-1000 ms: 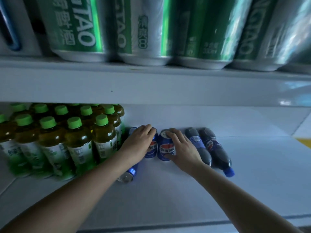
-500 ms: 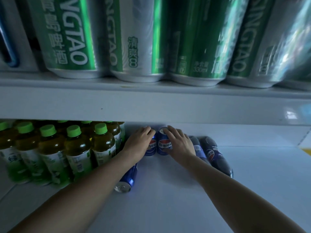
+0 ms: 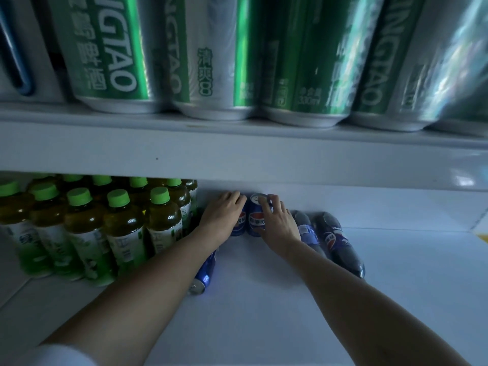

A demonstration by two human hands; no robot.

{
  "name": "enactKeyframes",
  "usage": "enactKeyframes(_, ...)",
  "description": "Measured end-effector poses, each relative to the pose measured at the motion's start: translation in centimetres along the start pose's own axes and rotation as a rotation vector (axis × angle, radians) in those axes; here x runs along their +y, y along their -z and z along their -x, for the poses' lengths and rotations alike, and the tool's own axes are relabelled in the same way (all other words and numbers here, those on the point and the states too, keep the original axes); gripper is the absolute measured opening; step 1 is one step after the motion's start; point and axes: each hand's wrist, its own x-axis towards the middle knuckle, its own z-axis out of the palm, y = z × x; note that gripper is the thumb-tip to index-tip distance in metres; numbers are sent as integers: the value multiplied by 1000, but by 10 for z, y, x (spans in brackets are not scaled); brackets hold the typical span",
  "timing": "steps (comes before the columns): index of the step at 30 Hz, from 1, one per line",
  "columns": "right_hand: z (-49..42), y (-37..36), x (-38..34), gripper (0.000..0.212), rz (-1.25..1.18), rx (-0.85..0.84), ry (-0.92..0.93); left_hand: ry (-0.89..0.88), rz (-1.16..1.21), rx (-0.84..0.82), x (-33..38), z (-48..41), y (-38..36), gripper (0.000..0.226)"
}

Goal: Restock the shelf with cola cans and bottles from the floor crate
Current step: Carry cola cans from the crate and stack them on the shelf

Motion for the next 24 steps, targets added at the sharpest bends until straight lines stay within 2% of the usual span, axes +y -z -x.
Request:
enactKeyframes(3, 9, 11, -1, 98, -279, -38, -94, 82, 35, 22, 14, 8, -2, 63)
enactKeyframes(5, 19, 24, -2, 91, -434, -1, -197, 147, 137, 40, 25, 15, 2, 68)
enactKeyframes(7, 36, 38, 1, 77, -504, 19, -286, 194, 345, 100, 33, 27, 11, 76)
enactKeyframes(9, 59, 48, 4, 62, -443, -20, -252, 179, 572, 278, 40, 51, 20, 60)
enactKeyframes(11, 85, 55, 6, 50, -373, -41, -182, 155, 734, 364, 52, 83, 26, 42)
enactKeyframes(14, 117, 61, 5, 38, -449, 9, -190, 165, 915, 219, 73, 119, 30, 31)
enactKeyframes(17, 145, 57, -2, 27, -658, 42, -279, 230, 1085, 18, 94, 134, 29, 23)
enactKeyframes(20, 178, 57, -12, 19, -896, 143, -377, 290, 1269, -60, 111, 140, 35, 18)
enactKeyframes(24, 236, 87, -18, 21, -1096, 222, -514, 364, 1516, -136, 142, 151, 62, 11)
